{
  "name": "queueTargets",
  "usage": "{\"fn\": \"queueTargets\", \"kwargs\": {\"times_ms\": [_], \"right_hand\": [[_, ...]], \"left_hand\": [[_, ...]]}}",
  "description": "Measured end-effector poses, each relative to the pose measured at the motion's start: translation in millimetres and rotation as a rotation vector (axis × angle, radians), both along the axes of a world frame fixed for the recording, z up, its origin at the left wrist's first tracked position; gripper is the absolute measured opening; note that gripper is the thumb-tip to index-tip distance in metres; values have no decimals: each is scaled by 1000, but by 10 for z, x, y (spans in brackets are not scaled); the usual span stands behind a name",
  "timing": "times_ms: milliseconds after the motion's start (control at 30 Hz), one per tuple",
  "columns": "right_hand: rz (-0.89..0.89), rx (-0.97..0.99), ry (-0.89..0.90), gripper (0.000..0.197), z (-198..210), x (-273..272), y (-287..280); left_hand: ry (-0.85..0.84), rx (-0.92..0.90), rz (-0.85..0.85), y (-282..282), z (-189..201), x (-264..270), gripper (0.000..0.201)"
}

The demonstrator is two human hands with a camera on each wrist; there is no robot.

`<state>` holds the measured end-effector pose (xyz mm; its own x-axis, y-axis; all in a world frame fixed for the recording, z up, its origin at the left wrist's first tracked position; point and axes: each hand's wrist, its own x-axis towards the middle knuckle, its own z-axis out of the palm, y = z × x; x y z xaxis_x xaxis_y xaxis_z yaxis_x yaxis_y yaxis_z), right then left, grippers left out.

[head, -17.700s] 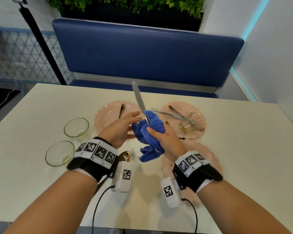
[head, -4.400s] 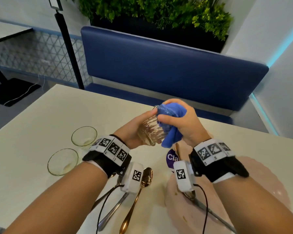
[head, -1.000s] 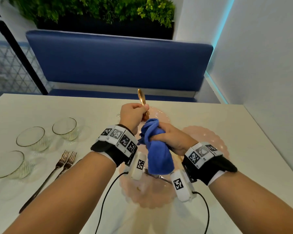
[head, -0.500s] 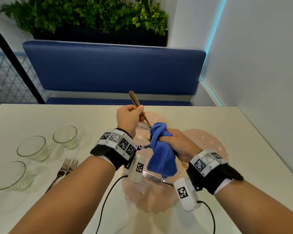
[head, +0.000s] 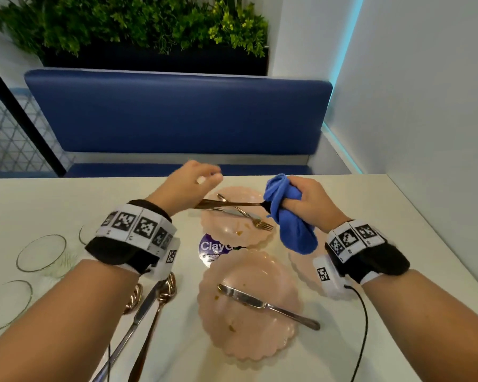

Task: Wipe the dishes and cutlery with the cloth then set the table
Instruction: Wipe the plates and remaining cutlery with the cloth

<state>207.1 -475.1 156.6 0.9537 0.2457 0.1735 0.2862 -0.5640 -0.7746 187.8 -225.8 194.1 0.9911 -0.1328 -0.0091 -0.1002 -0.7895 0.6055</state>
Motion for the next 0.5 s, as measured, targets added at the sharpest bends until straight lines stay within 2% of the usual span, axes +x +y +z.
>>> {"fn": "queueTargets", "kwargs": {"times_ms": [33,100,233,367,467,500], "right_hand": [[-4,3,-33,21,44,17,3],[-67,106,-76,22,67,95,-17],[-273,486,-102,22,-5,394,206],[-594,731,-147,14,-277,321,462],[-554,873,-31,20,-467,280,537],[-506,848,-3,22,-479,314,486]], "left_hand": [[45,113,-63,-39,-16,-13,33],[162,85,-102,-95,-65,-79,32],[241,-315,-22,-209,-344,-134,35],[217,-512,24,-490,-577,-317,36],[287,-582,7,-557,-647,-365,35],[323,-618,-4,-559,-653,-366,34]]}}
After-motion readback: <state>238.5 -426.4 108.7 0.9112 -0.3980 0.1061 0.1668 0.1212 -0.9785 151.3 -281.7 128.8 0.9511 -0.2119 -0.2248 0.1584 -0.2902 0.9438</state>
